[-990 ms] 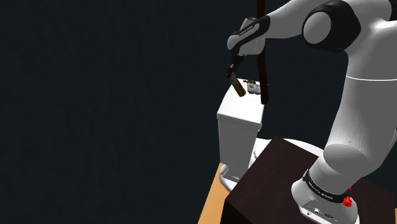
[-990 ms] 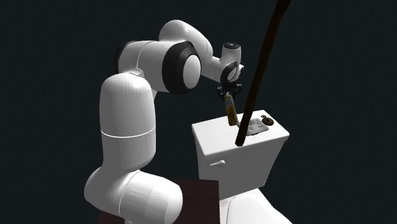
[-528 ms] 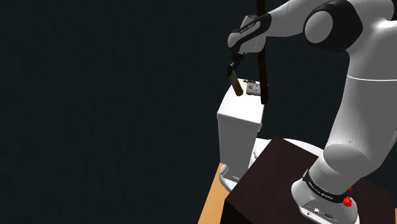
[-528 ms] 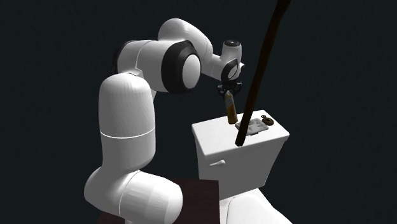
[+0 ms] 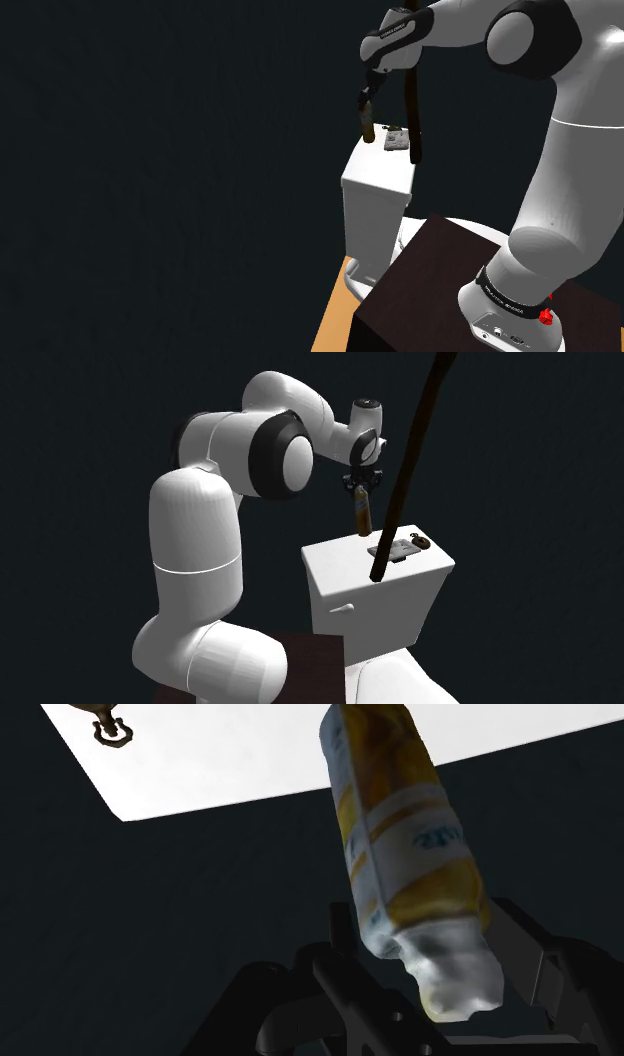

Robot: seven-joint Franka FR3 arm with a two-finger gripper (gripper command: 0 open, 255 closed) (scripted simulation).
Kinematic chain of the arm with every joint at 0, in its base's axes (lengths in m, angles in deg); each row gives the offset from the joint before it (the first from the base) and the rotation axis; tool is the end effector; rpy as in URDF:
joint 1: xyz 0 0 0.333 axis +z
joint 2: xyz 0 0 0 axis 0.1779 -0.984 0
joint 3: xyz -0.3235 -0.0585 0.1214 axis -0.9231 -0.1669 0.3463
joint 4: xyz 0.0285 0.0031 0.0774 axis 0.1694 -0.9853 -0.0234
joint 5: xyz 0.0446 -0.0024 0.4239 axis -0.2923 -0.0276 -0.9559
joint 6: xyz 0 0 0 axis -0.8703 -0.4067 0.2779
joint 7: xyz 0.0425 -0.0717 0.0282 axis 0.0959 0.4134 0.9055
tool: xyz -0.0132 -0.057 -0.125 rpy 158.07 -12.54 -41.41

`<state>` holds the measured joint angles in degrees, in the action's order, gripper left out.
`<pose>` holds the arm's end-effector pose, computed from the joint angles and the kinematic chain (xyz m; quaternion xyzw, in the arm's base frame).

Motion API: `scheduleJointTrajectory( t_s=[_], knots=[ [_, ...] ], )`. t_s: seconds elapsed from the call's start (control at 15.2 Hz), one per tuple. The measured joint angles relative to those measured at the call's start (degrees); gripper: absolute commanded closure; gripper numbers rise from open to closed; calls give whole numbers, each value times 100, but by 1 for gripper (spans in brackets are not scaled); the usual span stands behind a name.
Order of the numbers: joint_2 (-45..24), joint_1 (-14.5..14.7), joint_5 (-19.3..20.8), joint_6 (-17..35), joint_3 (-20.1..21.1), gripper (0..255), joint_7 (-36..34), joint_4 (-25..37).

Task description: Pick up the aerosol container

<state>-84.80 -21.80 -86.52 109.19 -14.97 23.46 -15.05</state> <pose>0.6333 -0.3119 0.4363 0.9837 0.0749 0.1534 0.0564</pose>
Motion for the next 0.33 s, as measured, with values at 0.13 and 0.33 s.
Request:
scheduleJointTrajectory(
  t_s=[0.13,0.33],
  knots=[
    [54,17,45,-151,-10,255,-51,101],
    [120,18,82,-313,-25,255,-76,201]
  ],
)
